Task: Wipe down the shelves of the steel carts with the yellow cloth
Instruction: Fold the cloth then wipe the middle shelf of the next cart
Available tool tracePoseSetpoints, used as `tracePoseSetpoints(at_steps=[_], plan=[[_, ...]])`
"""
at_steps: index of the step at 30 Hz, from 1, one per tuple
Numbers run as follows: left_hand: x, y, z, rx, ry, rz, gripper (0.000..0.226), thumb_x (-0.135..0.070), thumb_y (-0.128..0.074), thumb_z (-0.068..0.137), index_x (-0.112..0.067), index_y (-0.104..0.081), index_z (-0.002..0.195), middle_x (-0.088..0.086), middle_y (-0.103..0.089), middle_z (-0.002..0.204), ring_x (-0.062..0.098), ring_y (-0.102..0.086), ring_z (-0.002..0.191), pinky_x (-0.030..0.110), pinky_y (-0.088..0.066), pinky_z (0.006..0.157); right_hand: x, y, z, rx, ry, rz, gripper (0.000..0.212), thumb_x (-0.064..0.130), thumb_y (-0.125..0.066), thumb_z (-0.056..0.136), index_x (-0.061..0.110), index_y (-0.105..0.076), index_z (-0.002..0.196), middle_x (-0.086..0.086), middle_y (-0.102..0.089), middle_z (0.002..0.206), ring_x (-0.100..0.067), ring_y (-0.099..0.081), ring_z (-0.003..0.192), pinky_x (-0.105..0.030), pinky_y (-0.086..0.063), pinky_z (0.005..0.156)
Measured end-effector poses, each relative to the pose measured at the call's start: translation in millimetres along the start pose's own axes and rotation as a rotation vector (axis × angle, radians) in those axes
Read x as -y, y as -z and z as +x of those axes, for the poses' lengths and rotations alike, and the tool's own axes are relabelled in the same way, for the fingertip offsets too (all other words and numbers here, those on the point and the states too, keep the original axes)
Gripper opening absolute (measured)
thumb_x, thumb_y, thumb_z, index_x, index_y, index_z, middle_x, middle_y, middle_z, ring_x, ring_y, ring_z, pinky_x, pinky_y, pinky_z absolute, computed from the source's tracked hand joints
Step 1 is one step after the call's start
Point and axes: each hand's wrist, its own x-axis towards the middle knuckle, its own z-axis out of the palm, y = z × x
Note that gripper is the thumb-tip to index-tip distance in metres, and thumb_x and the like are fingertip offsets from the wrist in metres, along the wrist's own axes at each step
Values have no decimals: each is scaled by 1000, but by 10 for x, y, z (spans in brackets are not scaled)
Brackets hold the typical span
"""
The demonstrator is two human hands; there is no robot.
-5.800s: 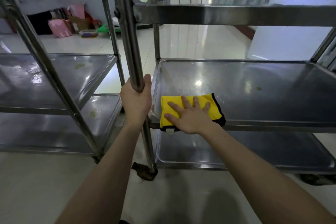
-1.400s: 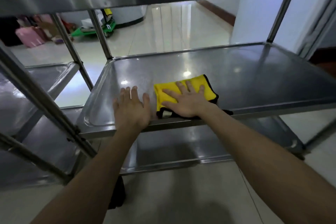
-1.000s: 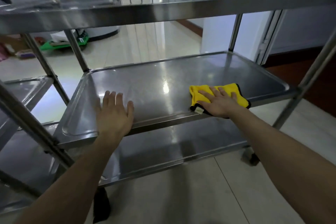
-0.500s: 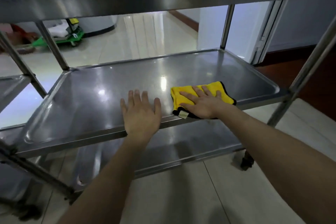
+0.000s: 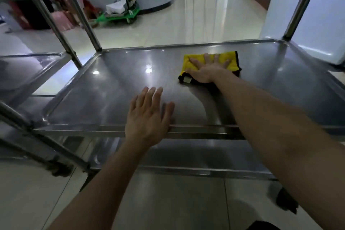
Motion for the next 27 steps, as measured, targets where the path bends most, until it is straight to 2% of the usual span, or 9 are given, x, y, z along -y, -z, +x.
tracePoseSetpoints(at_steps=[7, 10, 12, 14, 16, 18, 20, 23, 27], plan=[[-87, 194, 105, 37, 31, 0, 79, -67, -14, 109, -19, -36, 167, 5, -41, 171, 25, -27, 164, 51, -26, 130, 266, -115, -324, 7, 343, -53, 69, 86, -20, 98, 65, -5, 162, 6, 4, 181, -33, 9, 166, -80, 9, 119], [-89, 277, 112, 65, 35, 10, 80, -65, -16, 108, -15, -39, 166, 7, -44, 169, 29, -33, 161, 52, -28, 128, -4, -204, -868, 34, 569, -23, 59, 69, -33, 107, 60, -18, 163, 13, -3, 180, -21, 5, 166, -71, 9, 125], [-109, 309, 119, 60, 14, 18, 77, -62, -20, 108, -13, -42, 164, 9, -49, 165, 32, -37, 159, 53, -31, 126, -279, -114, -1187, 169, 616, 46, 55, 49, -49, 109, 59, -31, 160, 19, -8, 178, -10, 3, 165, -65, 13, 126], [-153, 346, 138, 64, 11, 26, 74, -60, -25, 108, -13, -43, 163, 10, -51, 163, 33, -37, 158, 54, -30, 126, -478, 49, -1416, 216, 546, 166, 51, 49, -56, 105, 59, -43, 153, 21, -20, 175, -8, -7, 165, -65, 12, 127], [-192, 384, 159, 108, -6, 61, 71, -56, -28, 108, -14, -40, 164, 9, -47, 166, 33, -32, 160, 55, -27, 128, -483, 158, -1524, 43, 370, 351, 58, 71, -49, 96, 55, -47, 152, 13, -37, 169, -17, -26, 160, -67, -1, 129], [-239, 435, 200, 154, -70, 121, 63, -45, -41, 107, -16, -40, 164, 11, -41, 169, 33, -27, 163, 58, -24, 129, -283, 114, -1559, -163, 175, 369, 70, 74, -34, 97, 42, -42, 158, -4, -40, 167, -30, -31, 157, -68, -11, 127], [-396, 436, 271, 116, -76, 50, 60, -26, -55, 100, -13, -48, 159, 15, -44, 167, 36, -30, 161, 60, -26, 128, -7, -88, -1561, -119, 61, 265, 80, 76, -17, 98, 36, -29, 166, -18, -19, 176, -40, -14, 162, -73, -3, 125], [-722, 390, 387, 16, 174, -196, 53, -22, -42, 101, -9, -56, 151, 16, -52, 159, 36, -37, 156, 55, -27, 128, 164, -422, -1512, -80, -1, 92, 94, 90, -15, 93, 38, -7, 171, -25, 14, 176, -49, 16, 162, -78, 19, 117], [-805, 182, 376, 64, 256, -109, 51, -34, -41, 112, -12, -48, 157, 16, -47, 163, 35, -33, 159, 53, -24, 129, -219, -466, -1392, -74, 133, 57, 97, 98, -16, 84, 51, -7, 168, -12, 16, 179, -37, 18, 164, -72, 19, 121]])
